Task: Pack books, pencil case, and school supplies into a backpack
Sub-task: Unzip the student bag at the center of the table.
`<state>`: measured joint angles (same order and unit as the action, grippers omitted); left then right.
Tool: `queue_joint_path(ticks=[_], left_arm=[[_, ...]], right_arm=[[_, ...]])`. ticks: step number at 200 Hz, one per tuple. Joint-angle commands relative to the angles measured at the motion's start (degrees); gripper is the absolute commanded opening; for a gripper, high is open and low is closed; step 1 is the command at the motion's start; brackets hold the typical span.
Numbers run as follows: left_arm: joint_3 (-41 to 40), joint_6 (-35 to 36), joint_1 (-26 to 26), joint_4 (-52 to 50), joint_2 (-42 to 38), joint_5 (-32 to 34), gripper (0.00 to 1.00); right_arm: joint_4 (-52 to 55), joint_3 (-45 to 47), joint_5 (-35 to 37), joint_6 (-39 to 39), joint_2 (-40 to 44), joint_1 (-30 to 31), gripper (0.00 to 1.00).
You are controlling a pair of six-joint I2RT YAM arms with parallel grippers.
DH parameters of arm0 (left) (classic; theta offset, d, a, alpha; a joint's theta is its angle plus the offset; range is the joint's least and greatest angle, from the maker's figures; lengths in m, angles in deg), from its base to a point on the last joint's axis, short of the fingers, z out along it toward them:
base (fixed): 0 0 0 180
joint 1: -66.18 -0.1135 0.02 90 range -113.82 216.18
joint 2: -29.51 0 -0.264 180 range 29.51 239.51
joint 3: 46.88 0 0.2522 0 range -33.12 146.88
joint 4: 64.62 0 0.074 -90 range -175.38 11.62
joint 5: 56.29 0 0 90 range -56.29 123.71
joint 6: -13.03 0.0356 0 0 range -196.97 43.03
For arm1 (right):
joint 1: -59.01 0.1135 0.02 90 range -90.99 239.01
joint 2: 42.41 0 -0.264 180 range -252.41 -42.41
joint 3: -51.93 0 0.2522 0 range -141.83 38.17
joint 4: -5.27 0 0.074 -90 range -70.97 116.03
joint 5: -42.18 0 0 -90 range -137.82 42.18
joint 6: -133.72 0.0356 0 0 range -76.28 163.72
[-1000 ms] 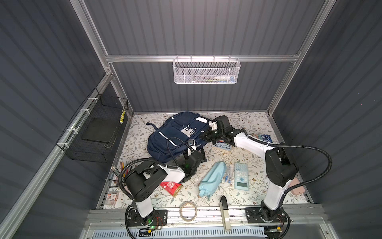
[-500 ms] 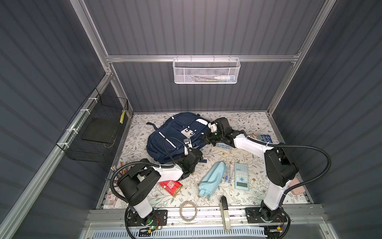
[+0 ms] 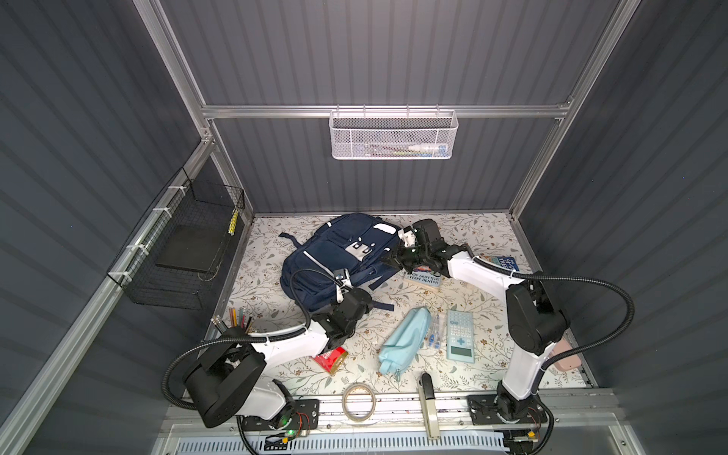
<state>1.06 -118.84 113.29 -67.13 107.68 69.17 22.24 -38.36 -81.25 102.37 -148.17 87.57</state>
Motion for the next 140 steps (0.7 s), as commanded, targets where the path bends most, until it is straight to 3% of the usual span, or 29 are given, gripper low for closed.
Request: queue_joint_path(ticks=[1, 43, 90, 98, 106, 113, 140], left_arm=[[-2.1, -0.2, -2.8, -6.5, -3.8, -1.3, 0.00], [-4.2, 5.8, -6.5, -5.9, -7.6, -11.1, 0.00], [-5.9, 9.2, -7.8, -6.5, -9.6, -18.8, 0.00], [-5.9, 10.1, -7.9, -5.5, -9.0, -20.4, 0.00], [-5.5, 10.6, -7.9, -4.7, -8.2, -22.4, 0.00], [-5.1, 10.9, -7.9, -3.8, -7.7, -24.3, 0.00], [-2.5, 12.5, -7.9, -3.8, -6.4, -26.7, 0.00]], right_arm=[[3.0, -4.9, -0.2, -4.8, -0.6, -3.8, 0.00], [11.8, -9.6, -1.9, -11.7, -4.4, -6.9, 0.00], [12.5, -12.3, -3.4, -13.3, -7.2, -9.3, 0.00], [12.5, -12.8, -3.4, -14.9, -7.0, -8.7, 0.09], [13.9, -13.5, -2.3, -17.9, -6.8, -7.9, 0.29], [15.7, -14.3, -0.3, -21.6, -6.2, -7.1, 0.40], [16.8, -10.1, 10.2, -33.3, -0.4, -5.6, 0.59]])
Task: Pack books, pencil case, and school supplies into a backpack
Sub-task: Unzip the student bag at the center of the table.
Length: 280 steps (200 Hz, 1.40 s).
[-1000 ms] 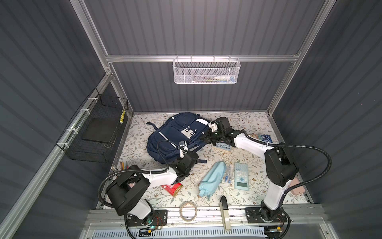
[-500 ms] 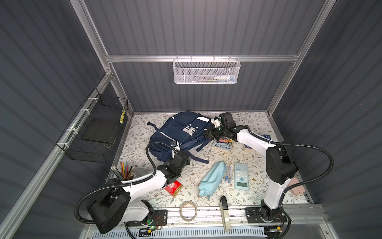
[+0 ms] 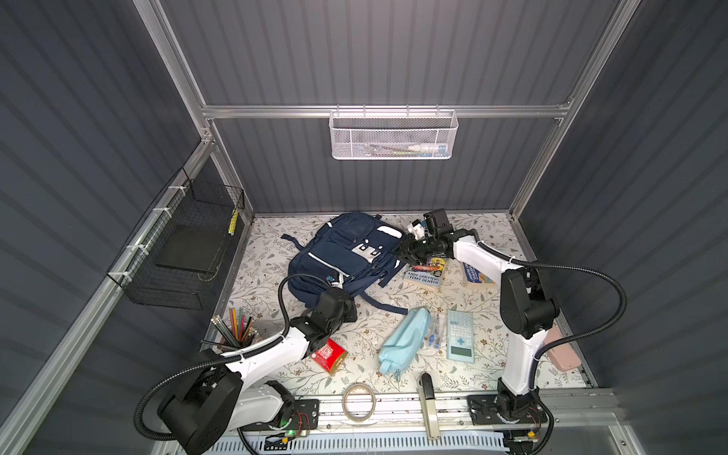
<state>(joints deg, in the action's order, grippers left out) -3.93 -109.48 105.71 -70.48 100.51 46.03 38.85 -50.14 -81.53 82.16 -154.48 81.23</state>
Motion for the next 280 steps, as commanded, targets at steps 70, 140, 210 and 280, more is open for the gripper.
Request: queue_joint_path(ticks=[70, 140, 210, 280], left_arm=[[5.2, 8.0, -1.7, -2.4, 3.3, -8.9, 0.00], [6.1, 8.6, -2.1, -5.5, 0.7, -9.6, 0.00], [5.0, 8.1, -3.7, -8.2, -1.8, -8.3, 0.00], [5.9, 4.5, -7.7, -14.8, -1.6, -2.2, 0.00]], right_arm=[[-30.1, 33.8, 20.6, -69.0, 25.9, 15.9, 0.80], [-32.7, 30.3, 15.0, -82.7, 16.4, 22.6, 0.74], [-35.0, 27.4, 19.3, -87.6, 7.7, 22.7, 0.43], [-36.6, 31.7, 15.4, -88.8, 12.0, 19.1, 0.00]])
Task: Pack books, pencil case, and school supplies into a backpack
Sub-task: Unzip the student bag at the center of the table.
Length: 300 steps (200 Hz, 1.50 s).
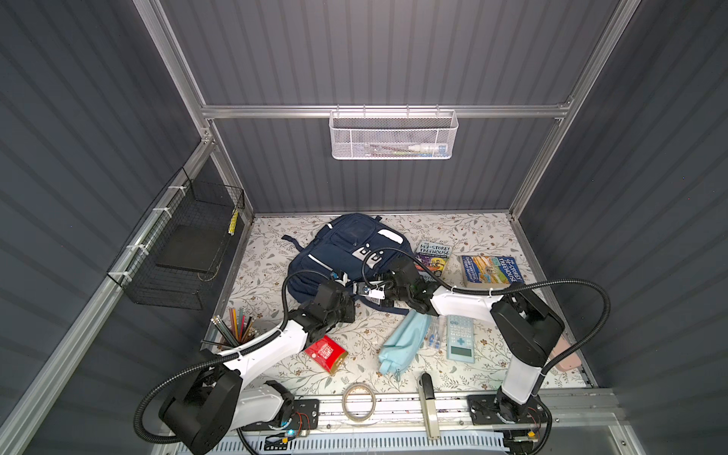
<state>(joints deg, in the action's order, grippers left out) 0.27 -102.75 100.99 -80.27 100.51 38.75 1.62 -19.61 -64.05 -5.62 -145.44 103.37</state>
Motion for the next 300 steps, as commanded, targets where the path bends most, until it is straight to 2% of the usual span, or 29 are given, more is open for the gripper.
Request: queue_joint_path(ticks=[1, 21, 36, 71, 95, 106, 121, 129, 145, 153, 161, 181, 195, 209, 251, 269, 281, 291, 300], left_arm=[[1.9, -2.3, -3.1, -5.2, -1.7, 5.3, 0.00], [4.3, -2.4, -4.7, -10.0, -2.9, 6.8, 0.00], [3.9, -3.3, -7.2, -10.0, -3.4, 3.6, 0.00], [3.1, -3.3, -12.2, -11.6, -4.0, 2.8, 0.00], [2.9, -2.8, -14.8, -10.4, -5.8, -1.4, 0.00], [3.5, -2.2, -14.8, -9.0, -5.2, -6.2, 0.00], [4.0, -3.4, -14.6, -6.0, -3.9, -14.1, 0.00], [3.9, -4.2, -14.7, -4.6, -3.7, -16.2, 0.00], [4.2, -3.7, -14.7, -4.9, -3.6, -15.4, 0.00], [4.5, -3.0, -14.7, -6.0, -3.6, -13.7, 0.00], [4.9, -2.1, -14.7, -6.8, -3.6, -13.6, 0.00], [5.0, -2.6, -14.7, -6.4, -3.9, -15.7, 0.00], [5.0, -3.1, -14.7, -6.2, -4.3, -16.2, 0.00], [5.3, -3.4, -14.7, -6.8, -5.1, -16.4, 0.00], [6.7, -4.2, -14.7, -8.7, -7.5, -18.3, 0.00], [5.9, -5.1, -14.7, -7.8, -7.4, -19.1, 0.00], [5.6, -5.0, -14.7, -8.1, -7.2, -18.6, 0.00], [5.6, -4.4, -14.7, -9.3, -7.3, -17.1, 0.00], [5.8, -3.7, -14.7, -10.2, -7.2, -14.3, 0.00]], right_arm=[[0.7, 1.2, -2.3, -0.9, 3.1, -3.2, 0.00], [3.2, 1.2, -7.5, -1.4, 5.4, -6.0, 0.00], [4.2, 1.2, -7.3, -3.4, 6.2, -6.9, 0.00], [7.5, 1.1, -5.5, -7.3, 7.0, -8.1, 0.00], [6.1, 2.4, -5.7, -6.5, 7.7, -10.1, 0.00], [6.7, 1.9, -6.5, -6.8, 7.8, -9.9, 0.00], [7.0, 1.0, -6.5, -7.3, 7.5, -7.2, 0.23], [6.4, 0.5, -4.7, -6.8, 7.2, -5.3, 0.30], [5.3, 0.3, -3.6, -4.0, 7.2, -2.7, 0.34], [4.9, 0.4, -3.6, -1.7, 7.7, -1.6, 0.39], [3.3, 0.7, -0.8, 1.6, 8.5, -0.2, 0.46], [-0.9, 0.6, 4.3, 5.7, 8.1, 4.9, 0.61], [-1.5, -1.2, 8.6, 5.2, 5.5, 8.1, 0.65], [-2.7, -2.7, 8.8, 8.0, 2.2, 8.6, 0.66], [-6.5, -5.5, 9.6, 14.0, -3.7, 8.4, 0.64], [-5.3, -8.7, 11.2, 14.8, -6.7, 8.3, 0.58], [-4.7, -9.8, 11.0, 14.6, -7.9, 7.8, 0.45], [-3.8, -9.9, 10.2, 14.4, -7.9, 7.3, 0.23], [-4.1, -8.8, 9.6, 13.8, -7.1, 6.9, 0.08]])
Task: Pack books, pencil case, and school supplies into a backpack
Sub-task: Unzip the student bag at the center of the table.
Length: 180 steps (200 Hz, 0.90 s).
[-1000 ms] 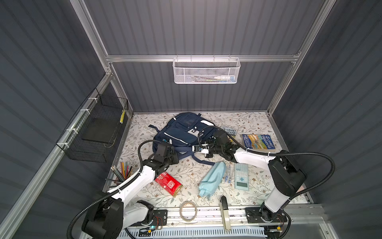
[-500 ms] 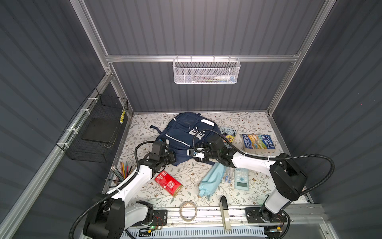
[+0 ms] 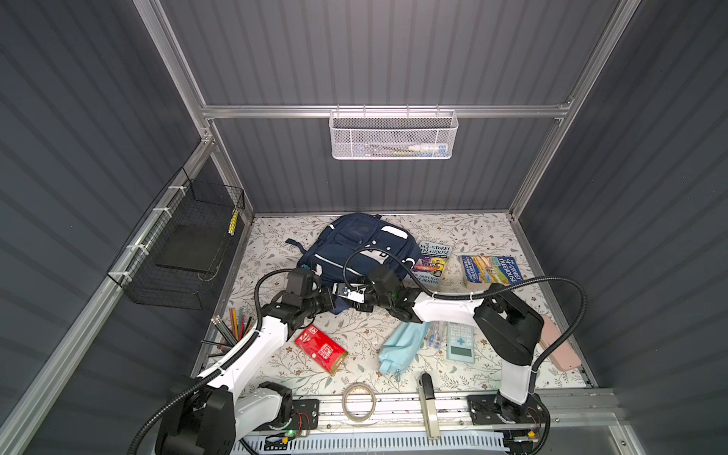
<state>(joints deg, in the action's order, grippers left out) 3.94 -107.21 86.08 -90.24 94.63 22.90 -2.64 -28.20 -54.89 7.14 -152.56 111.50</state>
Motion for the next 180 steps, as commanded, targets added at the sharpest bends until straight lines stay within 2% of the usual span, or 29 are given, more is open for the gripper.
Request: queue_joint_path(ticks=[1, 8, 30, 45, 71, 86, 90, 108, 139, 162, 180], left_arm=[[2.1, 0.9, 0.1, -0.4, -1.3, 1.8, 0.00], [2.8, 1.9, 0.1, -1.9, -0.7, 3.9, 0.00], [5.5, 3.4, -0.7, -4.1, 1.6, 7.9, 0.00], [7.5, 3.4, -2.1, -4.4, 3.1, 7.3, 0.00], [10.7, 3.7, -4.2, -5.5, 2.8, 4.7, 0.00], [12.4, 5.2, -6.9, -7.6, 3.7, 3.7, 0.00], [12.5, 5.3, -7.8, -7.7, 4.1, 3.2, 0.00], [12.5, 5.5, -11.0, -6.6, 6.9, 0.4, 0.00], [13.8, 6.9, -11.6, -7.4, 8.7, 1.0, 0.00], [15.7, 10.6, -15.5, -10.7, 8.1, 5.0, 0.00], [15.5, 9.3, -18.4, -8.7, 10.8, 0.8, 0.00]], right_arm=[[0.1, 0.0, 0.3, 0.9, 0.2, -1.3, 0.07], [-0.1, 1.7, -0.9, -1.0, 1.1, -1.7, 0.00], [0.8, 7.4, -6.0, -12.0, 4.8, -2.5, 0.00], [5.3, 8.1, -8.1, -17.1, 6.7, -3.1, 0.00], [9.1, 7.6, -11.6, -16.8, 8.2, -5.2, 0.00], [8.5, 8.7, -11.6, -17.9, 9.3, -5.3, 0.00], [8.3, 9.0, -13.9, -18.2, 9.6, -5.4, 0.00], [10.0, 9.2, -15.7, -20.7, 10.6, -4.9, 0.00], [11.5, 9.2, -14.3, -23.5, 10.9, -4.5, 0.00], [11.1, 10.1, -14.0, -25.0, 10.4, -5.6, 0.00], [9.8, 10.7, -14.2, -26.1, 10.5, -5.8, 0.00]])
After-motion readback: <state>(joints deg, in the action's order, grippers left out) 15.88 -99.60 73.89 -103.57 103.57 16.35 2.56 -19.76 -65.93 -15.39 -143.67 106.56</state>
